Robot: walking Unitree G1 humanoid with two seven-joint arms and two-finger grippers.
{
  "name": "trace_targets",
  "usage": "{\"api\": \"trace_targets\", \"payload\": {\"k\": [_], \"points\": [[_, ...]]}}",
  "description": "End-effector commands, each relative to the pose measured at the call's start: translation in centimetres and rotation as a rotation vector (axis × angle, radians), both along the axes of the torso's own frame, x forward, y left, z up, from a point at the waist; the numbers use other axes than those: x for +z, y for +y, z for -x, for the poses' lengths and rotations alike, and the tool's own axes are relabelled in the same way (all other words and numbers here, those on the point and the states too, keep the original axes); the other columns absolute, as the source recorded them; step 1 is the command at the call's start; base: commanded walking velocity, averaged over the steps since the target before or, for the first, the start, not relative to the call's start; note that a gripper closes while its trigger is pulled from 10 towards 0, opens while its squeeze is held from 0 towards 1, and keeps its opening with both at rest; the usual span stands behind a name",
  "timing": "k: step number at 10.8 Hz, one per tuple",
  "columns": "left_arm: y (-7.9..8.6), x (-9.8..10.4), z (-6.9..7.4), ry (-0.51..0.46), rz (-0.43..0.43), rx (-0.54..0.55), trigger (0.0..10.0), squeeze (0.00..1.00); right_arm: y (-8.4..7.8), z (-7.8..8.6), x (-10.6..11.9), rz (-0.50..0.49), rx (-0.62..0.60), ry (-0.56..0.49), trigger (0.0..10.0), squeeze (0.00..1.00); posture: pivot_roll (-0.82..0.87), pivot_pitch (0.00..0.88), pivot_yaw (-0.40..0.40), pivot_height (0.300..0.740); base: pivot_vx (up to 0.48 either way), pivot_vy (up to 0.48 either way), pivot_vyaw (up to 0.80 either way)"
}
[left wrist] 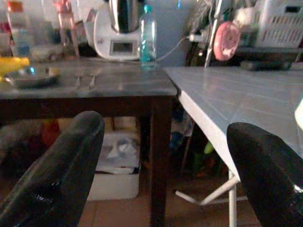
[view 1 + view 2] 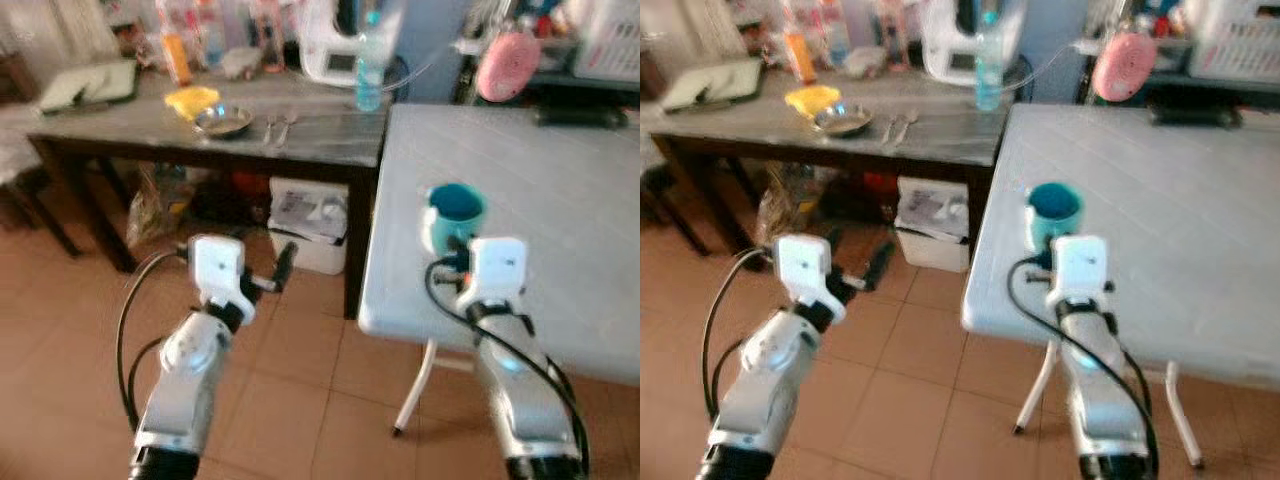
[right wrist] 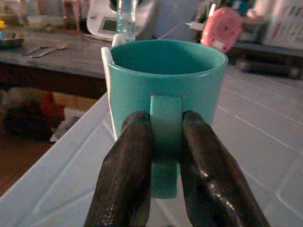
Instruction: Setting the table
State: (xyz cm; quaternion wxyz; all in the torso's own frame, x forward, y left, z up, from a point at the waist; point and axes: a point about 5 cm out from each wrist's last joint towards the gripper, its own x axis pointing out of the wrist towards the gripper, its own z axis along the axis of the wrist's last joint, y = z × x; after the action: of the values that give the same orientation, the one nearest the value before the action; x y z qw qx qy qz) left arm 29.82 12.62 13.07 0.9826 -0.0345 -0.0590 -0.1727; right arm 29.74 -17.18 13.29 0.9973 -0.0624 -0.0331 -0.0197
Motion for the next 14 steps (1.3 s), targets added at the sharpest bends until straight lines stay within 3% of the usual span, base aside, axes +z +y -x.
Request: {"api": "trace_targets", "payload": {"k": [1, 8, 12, 14], "points": [[0.87, 0.08, -0.08, 0.0, -0.026, 0.018, 10.0, 0.0, 1.01, -0.21, 0.73, -0.008, 0.03, -0.032, 10.0, 0.0, 0.0, 0.031, 0.043, 0.74, 0.0, 0.48, 0.0], [0.39, 0.04, -0.12, -0.012, -0.043, 0.007, 10.0, 0.0, 0.59, -0.35, 0.64, -0.005, 0.011, -0.029, 10.0, 0.0, 0.0, 0.033, 0.041, 0.74, 0.0, 0.48, 0.0], [0.32, 0.18, -0.11, -0.029, -0.035, 0.008, 10.0, 0.0, 0.51, -0.41, 0.68, 0.001, 0.006, -0.033, 10.0, 0.0, 0.0, 0.03, 0.042, 0.74, 0.0, 0.0, 0.0], [0.14, 0.19, -0.01, -0.03, -0.03, -0.009, 10.0, 0.0, 0.43, -0.39, 0.68, 0.004, 0.004, -0.034, 10.0, 0.0, 0.0, 0.031, 0.042, 0.74, 0.366, 0.0, 0.0]]}}
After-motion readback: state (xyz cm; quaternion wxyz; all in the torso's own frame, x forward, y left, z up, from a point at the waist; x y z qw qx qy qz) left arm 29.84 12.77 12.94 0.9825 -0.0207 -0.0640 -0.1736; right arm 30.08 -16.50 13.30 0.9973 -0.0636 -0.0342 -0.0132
